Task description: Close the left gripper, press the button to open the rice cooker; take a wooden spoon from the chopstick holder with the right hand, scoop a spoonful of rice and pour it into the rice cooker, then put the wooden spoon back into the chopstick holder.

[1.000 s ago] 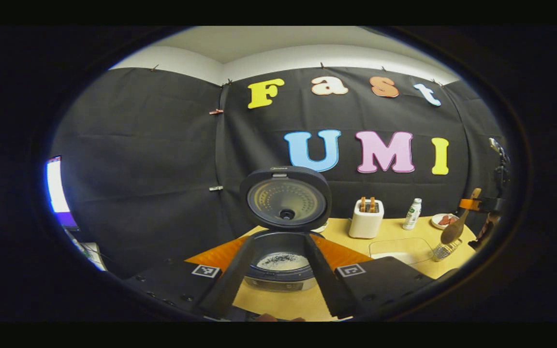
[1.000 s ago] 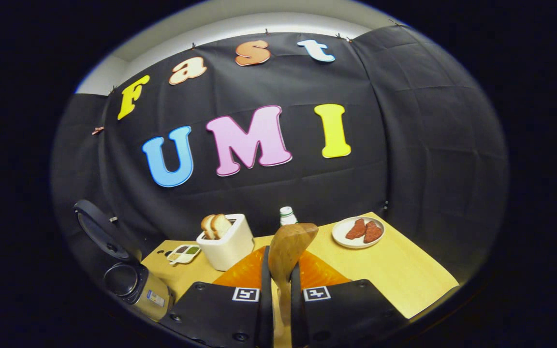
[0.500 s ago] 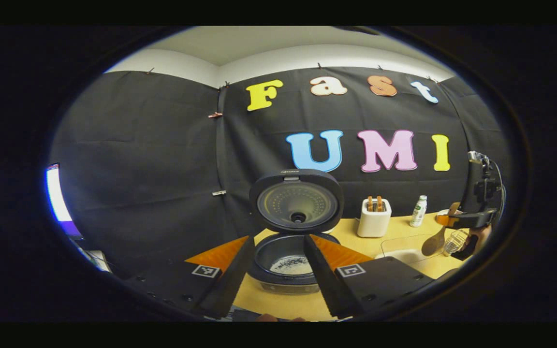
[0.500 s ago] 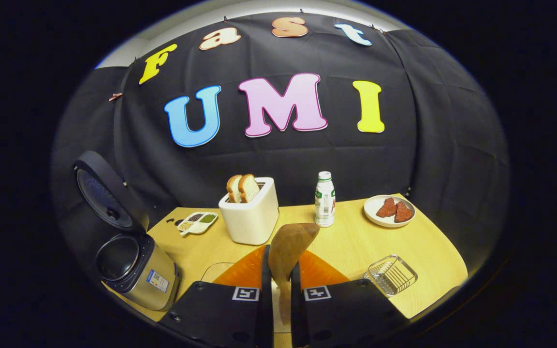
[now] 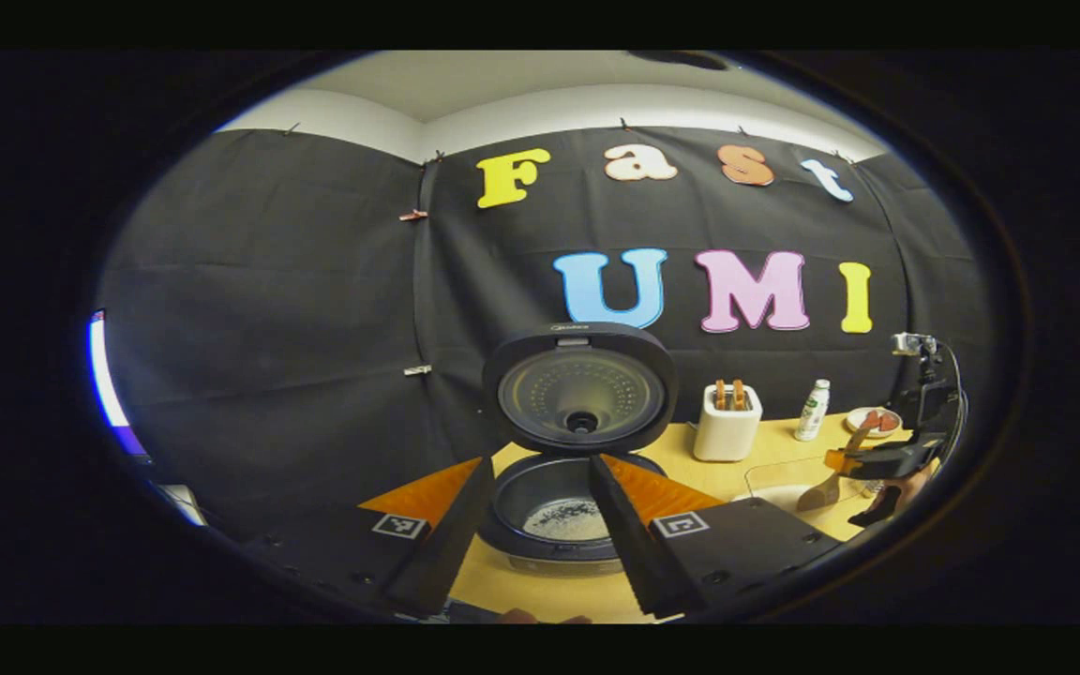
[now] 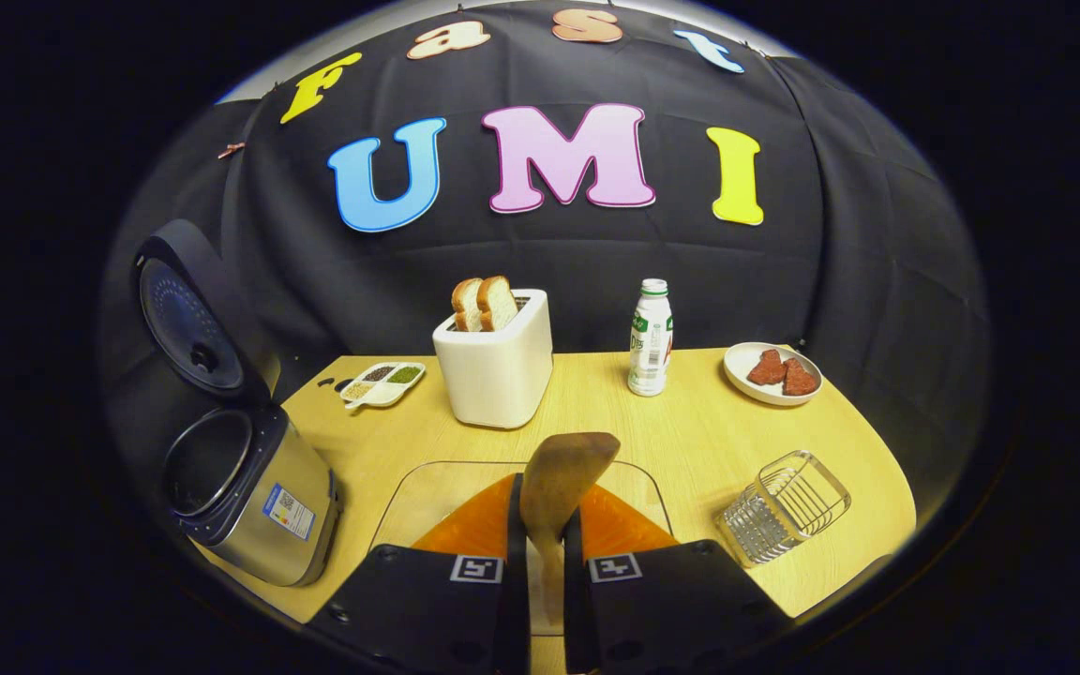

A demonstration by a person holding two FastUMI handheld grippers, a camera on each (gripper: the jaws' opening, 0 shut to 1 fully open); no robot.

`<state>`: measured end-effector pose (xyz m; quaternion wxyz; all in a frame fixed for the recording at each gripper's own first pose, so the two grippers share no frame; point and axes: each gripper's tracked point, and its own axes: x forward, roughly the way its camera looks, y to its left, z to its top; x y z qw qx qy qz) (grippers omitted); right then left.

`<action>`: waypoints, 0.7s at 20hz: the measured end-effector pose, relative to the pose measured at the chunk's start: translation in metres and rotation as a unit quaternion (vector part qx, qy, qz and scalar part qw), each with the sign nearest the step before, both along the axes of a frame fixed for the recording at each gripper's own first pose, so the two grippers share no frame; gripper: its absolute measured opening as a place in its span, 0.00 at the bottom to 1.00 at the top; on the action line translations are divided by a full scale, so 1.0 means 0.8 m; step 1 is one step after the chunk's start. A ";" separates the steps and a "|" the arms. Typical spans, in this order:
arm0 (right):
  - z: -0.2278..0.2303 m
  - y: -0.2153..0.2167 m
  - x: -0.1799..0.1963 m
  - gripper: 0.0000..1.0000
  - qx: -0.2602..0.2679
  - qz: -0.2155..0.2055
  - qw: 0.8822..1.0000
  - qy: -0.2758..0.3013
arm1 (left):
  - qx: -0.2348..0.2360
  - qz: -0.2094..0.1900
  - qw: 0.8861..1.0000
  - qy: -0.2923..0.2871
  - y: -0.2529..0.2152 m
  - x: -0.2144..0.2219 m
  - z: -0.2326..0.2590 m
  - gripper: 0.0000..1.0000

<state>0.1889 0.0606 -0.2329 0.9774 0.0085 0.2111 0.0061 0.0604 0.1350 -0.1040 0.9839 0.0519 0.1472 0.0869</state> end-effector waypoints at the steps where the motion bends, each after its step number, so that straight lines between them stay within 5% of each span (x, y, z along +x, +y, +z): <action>1: -0.001 0.003 0.000 0.18 0.001 -0.001 1.000 0.001 | -0.002 0.001 1.000 0.002 0.003 0.001 0.000 0.73; 14: -0.011 0.074 0.003 0.18 0.132 -0.027 0.990 0.039 | -0.007 0.003 1.000 0.011 0.003 0.003 -0.005 0.73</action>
